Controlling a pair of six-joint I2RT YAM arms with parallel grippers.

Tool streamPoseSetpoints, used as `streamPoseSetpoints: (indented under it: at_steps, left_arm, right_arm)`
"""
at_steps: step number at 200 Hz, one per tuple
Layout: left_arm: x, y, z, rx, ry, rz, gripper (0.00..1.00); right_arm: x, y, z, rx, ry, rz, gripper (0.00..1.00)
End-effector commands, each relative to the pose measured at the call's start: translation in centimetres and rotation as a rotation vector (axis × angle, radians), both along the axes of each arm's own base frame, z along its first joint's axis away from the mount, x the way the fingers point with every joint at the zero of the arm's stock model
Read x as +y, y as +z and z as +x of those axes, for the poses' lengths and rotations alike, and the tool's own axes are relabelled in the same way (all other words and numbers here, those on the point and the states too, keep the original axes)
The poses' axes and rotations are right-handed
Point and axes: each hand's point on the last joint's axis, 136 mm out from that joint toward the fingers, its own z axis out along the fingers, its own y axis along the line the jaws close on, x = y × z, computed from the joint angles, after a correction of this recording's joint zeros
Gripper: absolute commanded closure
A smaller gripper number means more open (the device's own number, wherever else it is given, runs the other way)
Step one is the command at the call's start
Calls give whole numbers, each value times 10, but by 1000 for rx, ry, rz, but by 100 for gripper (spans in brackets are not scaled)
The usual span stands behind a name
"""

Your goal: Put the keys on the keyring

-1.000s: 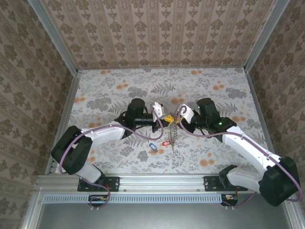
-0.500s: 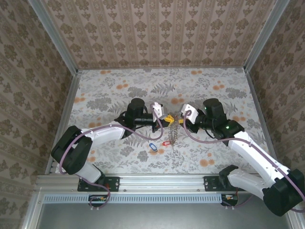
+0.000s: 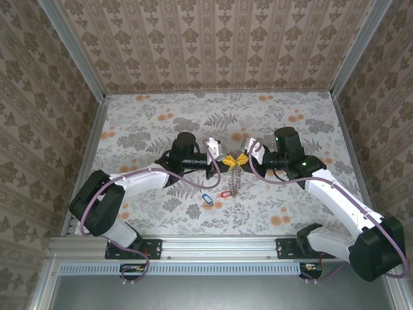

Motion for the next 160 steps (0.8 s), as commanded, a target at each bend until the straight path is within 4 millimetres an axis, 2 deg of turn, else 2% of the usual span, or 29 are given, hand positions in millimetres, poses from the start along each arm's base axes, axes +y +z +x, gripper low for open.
streamPoseSetpoints:
  at_steps: [1, 74, 105, 133, 160]
  left_arm:
    - [-2, 41, -5, -62, -49, -93, 100]
    - [-4, 46, -7, -56, -75, -107, 100]
    - [-4, 48, -9, -52, -89, -112, 100]
    - [-4, 49, -10, -44, -105, -117, 100]
    - [-3, 48, -10, -38, -102, -119, 100]
  right_arm:
    - [2, 9, 3, -20, 24, 17, 87]
    - [3, 0, -6, 11, 76, 2, 84]
    - [4, -3, -5, 13, 78, -7, 90]
    - [4, -2, -4, 7, 82, -10, 91]
    - [4, 0, -3, 9, 87, -13, 99]
